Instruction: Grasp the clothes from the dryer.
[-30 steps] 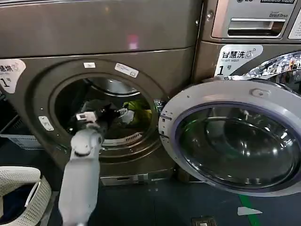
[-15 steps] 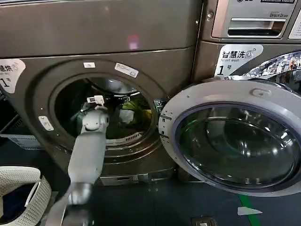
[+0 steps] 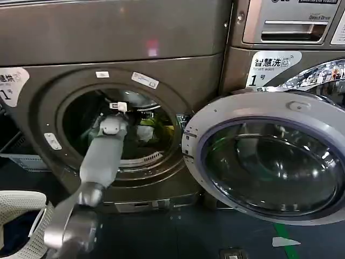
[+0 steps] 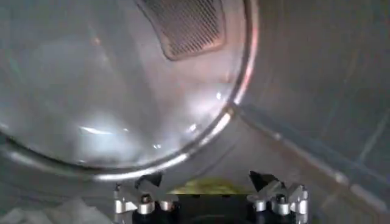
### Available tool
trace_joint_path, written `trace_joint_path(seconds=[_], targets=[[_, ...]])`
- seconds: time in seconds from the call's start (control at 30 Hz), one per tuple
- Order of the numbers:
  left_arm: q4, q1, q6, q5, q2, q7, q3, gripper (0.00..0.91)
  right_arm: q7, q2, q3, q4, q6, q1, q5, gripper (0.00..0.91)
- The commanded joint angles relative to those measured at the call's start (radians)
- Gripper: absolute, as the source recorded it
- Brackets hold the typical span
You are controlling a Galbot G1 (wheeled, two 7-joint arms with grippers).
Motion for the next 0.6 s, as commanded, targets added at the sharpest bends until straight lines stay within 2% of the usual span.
trace_joint_path(seconds=[0.03, 0.33, 0.6], targets=[[0.198, -0.151, -0.032, 0.215, 0.034, 0.42, 0.209, 0.907, -0.001, 0.002, -0.002, -0.004, 0.001, 0.002, -0.002, 0.907], [0.31, -0.22, -0.235, 0.46, 0.054, 0.589, 0.394, 0.907, -0.004, 0.002, 0.003, -0.012, 0.003, 0.001, -0.002, 0.907], [0.395, -0.278, -0.353, 0.624, 0.061, 0.635, 0.468, 0.907, -0.006, 0.01, -0.002, -0.01, 0.005, 0.003, -0.004, 0.907]])
